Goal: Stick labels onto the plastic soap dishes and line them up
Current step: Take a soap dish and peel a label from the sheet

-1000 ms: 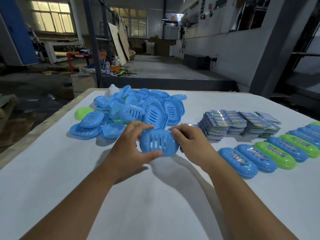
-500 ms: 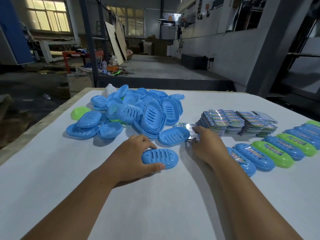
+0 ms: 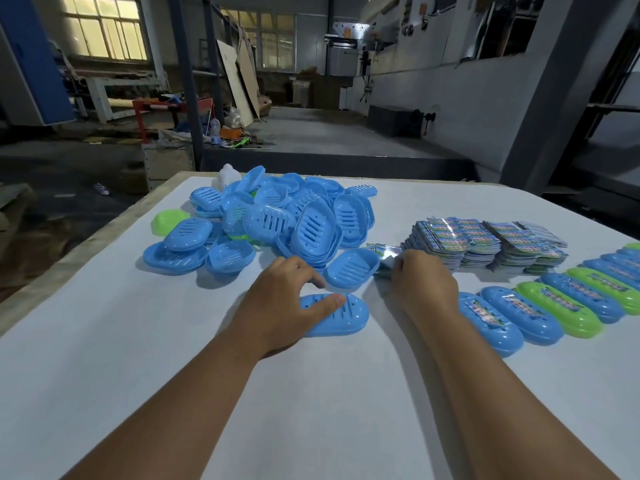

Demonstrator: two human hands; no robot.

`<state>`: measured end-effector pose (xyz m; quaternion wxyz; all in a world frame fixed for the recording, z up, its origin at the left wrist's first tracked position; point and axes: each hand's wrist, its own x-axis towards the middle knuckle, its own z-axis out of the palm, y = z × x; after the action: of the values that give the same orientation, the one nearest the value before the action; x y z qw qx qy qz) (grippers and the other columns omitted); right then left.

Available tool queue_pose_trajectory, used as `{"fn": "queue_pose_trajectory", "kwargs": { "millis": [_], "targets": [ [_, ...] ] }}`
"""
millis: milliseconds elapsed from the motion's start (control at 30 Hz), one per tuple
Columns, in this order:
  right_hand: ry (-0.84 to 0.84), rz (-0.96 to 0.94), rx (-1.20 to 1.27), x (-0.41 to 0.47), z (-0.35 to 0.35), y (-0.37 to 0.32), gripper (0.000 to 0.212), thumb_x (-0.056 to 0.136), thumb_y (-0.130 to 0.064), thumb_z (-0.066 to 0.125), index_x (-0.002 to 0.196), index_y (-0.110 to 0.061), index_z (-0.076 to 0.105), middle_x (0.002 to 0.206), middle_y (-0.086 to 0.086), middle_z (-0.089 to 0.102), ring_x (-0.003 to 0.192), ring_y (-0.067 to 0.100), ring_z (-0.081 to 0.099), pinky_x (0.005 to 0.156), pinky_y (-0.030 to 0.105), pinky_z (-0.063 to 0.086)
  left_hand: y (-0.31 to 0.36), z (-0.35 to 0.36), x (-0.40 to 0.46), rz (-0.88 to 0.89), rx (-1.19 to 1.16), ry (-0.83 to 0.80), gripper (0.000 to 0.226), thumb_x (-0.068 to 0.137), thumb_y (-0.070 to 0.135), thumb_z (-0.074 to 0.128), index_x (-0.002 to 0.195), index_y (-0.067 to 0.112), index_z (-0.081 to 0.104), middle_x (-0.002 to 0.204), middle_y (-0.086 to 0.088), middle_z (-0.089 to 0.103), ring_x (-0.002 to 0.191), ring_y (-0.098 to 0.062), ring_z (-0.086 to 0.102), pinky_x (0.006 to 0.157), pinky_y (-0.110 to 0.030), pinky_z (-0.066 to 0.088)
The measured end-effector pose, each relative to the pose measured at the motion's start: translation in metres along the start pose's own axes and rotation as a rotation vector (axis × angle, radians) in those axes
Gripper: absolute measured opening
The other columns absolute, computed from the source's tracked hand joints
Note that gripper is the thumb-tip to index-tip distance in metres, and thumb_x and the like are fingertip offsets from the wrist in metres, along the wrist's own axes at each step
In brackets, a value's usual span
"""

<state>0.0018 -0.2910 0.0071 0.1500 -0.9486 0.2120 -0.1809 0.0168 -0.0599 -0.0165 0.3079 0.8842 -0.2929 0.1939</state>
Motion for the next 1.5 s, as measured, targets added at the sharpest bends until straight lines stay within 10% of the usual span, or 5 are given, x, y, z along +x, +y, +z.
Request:
{"fn": "queue_pose_trajectory", "kwargs": {
  "millis": [400, 700, 833, 1033, 1500],
  "targets": [
    [0.432, -0.429, 0.494, -0.024, -0.007, -0.026, 0.008, 0.084, -0.008, 0.076, 0.085, -0.016, 0.072, 0.096, -0.004, 0.064, 0.063, 0.013, 0.056, 0.063, 0.034, 0.050, 0.013, 0.003, 0.014, -0.338, -0.549, 0.233, 0.042, 0.097, 0.052, 0.053, 0.075, 0.024, 0.075, 0.071, 0.013, 0.072, 0.072, -0.004, 0.067, 0.071, -0.028, 0.053],
    [0.038, -0.619, 0.571, -0.054, -0.001, -0.052, 0.026, 0.069, -0.039, 0.091, 0.090, -0.030, 0.080, 0.101, -0.015, 0.055, 0.097, 0.007, 0.060, 0.085, 0.024, 0.048, 0.001, -0.007, 0.024, -0.603, -0.803, 0.288, 0.024, 0.088, 0.019, 0.073, 0.066, 0.012, 0.068, 0.043, 0.016, 0.050, 0.041, 0.002, 0.040, 0.045, -0.012, 0.034],
    [-0.053, -0.499, 0.806, -0.056, -0.006, -0.054, 0.029, 0.072, -0.064, 0.072, 0.088, -0.040, 0.076, 0.114, -0.015, 0.059, 0.113, 0.002, 0.057, 0.086, 0.009, 0.040, 0.002, -0.009, 0.024, -0.516, -0.804, 0.194, 0.020, 0.086, 0.019, 0.076, 0.069, 0.009, 0.073, 0.054, 0.006, 0.062, 0.052, -0.006, 0.051, 0.055, -0.019, 0.044],
    [-0.161, -0.121, 1.206, -0.044, -0.010, -0.054, 0.019, 0.089, -0.008, 0.075, 0.086, -0.016, 0.059, 0.079, 0.008, 0.073, 0.070, 0.012, 0.070, 0.058, 0.023, 0.055, 0.012, -0.012, 0.017, -0.376, -0.776, 0.040, 0.017, 0.088, 0.015, 0.075, 0.071, 0.017, 0.076, 0.076, -0.001, 0.077, 0.069, -0.009, 0.071, 0.064, -0.020, 0.056],
    [-0.233, -0.047, 1.239, -0.041, -0.012, -0.050, 0.018, 0.088, -0.008, 0.076, 0.099, -0.015, 0.063, 0.073, -0.001, 0.076, 0.066, 0.006, 0.073, 0.052, 0.015, 0.051, 0.011, -0.021, 0.021, -0.423, -0.735, 0.143, 0.035, 0.087, 0.007, 0.068, 0.055, 0.019, 0.068, 0.057, 0.008, 0.064, 0.058, 0.000, 0.058, 0.058, -0.014, 0.049]
  ]
}}
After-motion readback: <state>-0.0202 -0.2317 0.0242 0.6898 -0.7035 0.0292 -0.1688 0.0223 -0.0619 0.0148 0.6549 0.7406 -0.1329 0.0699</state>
